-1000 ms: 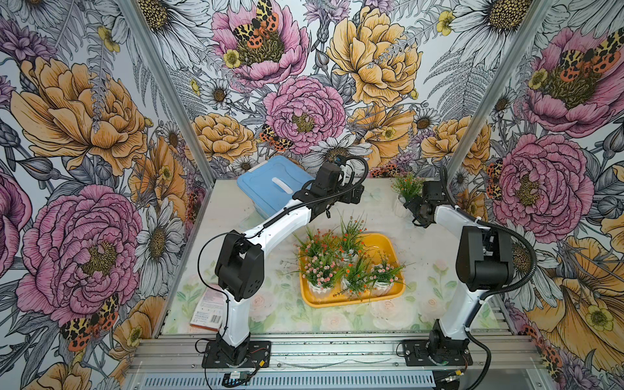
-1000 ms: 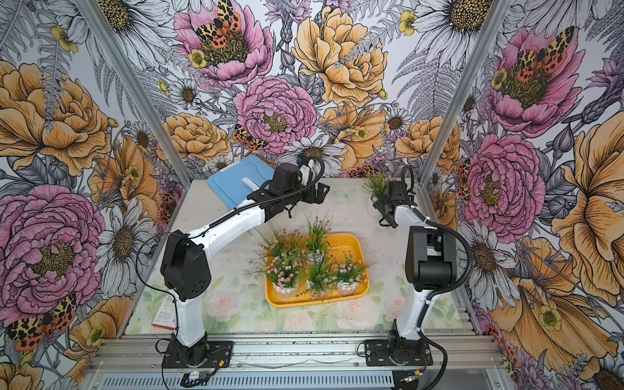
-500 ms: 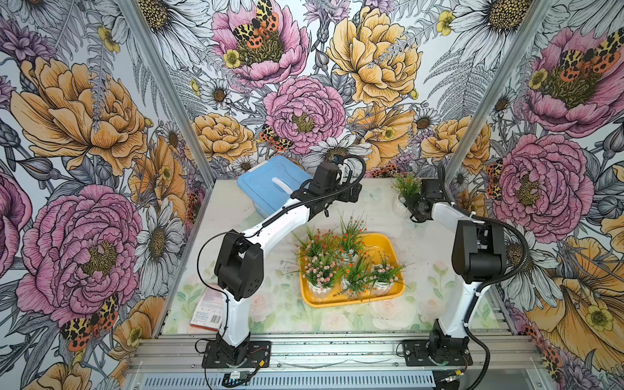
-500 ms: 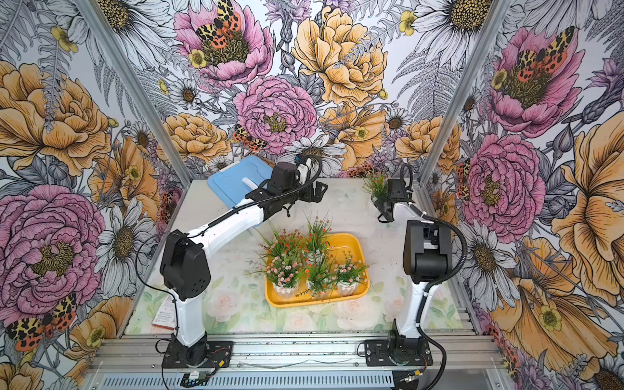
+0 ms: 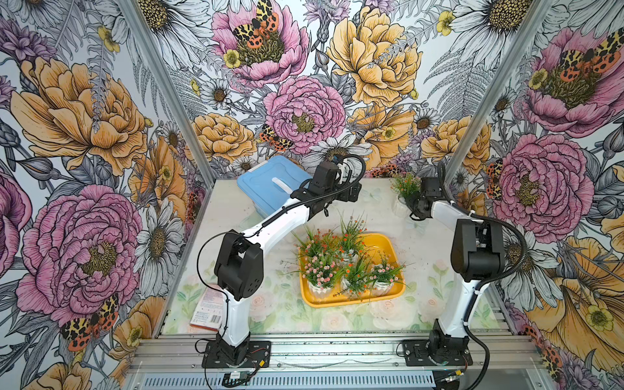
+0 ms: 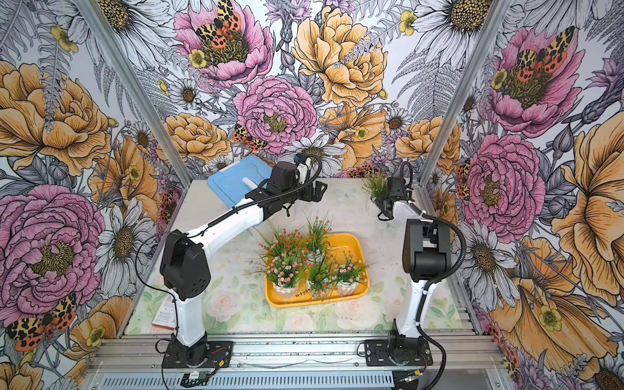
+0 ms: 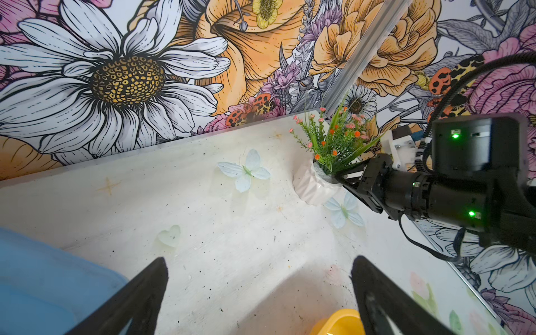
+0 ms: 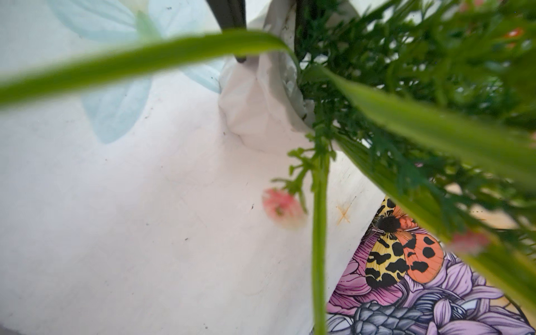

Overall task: Put the potted gypsophila into the storage box
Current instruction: Pick up the baby's breath potted plant from the center of the board.

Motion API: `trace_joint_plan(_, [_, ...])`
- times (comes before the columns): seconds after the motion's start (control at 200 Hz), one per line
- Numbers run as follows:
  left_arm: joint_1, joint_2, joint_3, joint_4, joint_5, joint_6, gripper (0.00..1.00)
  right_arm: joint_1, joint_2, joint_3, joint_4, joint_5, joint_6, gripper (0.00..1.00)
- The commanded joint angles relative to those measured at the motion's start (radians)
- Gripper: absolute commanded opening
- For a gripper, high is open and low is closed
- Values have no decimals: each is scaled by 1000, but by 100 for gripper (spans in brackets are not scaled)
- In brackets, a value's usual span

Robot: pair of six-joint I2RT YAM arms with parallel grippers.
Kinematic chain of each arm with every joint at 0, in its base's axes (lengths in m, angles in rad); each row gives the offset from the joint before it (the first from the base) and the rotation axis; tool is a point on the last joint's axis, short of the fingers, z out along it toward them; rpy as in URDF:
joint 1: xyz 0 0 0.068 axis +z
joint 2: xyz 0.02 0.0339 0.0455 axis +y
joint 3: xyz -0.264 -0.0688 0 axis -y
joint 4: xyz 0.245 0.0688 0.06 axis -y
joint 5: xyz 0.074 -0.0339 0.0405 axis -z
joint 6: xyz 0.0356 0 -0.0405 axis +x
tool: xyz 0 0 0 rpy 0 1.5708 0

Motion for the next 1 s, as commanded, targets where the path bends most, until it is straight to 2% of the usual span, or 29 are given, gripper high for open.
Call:
trace_joint_plan(0.0, [8,2,11,23,-1,19,99,19,54,8,-100,-3,-26,26])
trace_joint_plan(0.2, [2,-24,-22,23,-9,15,99,24,75,10,-138,-19,-31,27])
trace_joint_plan(0.44, [-6,-56,-59,22,-28,7,99,29,67,6,-138,-33,-44,17])
trace_joint_plan(0.575, [-13,-63,-66,23,-37,1,99,35,59,-3,-138,-51,-52,7])
trace_joint_plan(0.715, [-22,-75,-71,22,-39,-12,99,38,16,-24,-135,-52,-71,0])
trace_joint_plan(0.995, [-40,-126,-132,17,-42,-29,99,56,-168,-44,-134,-27,-102,0])
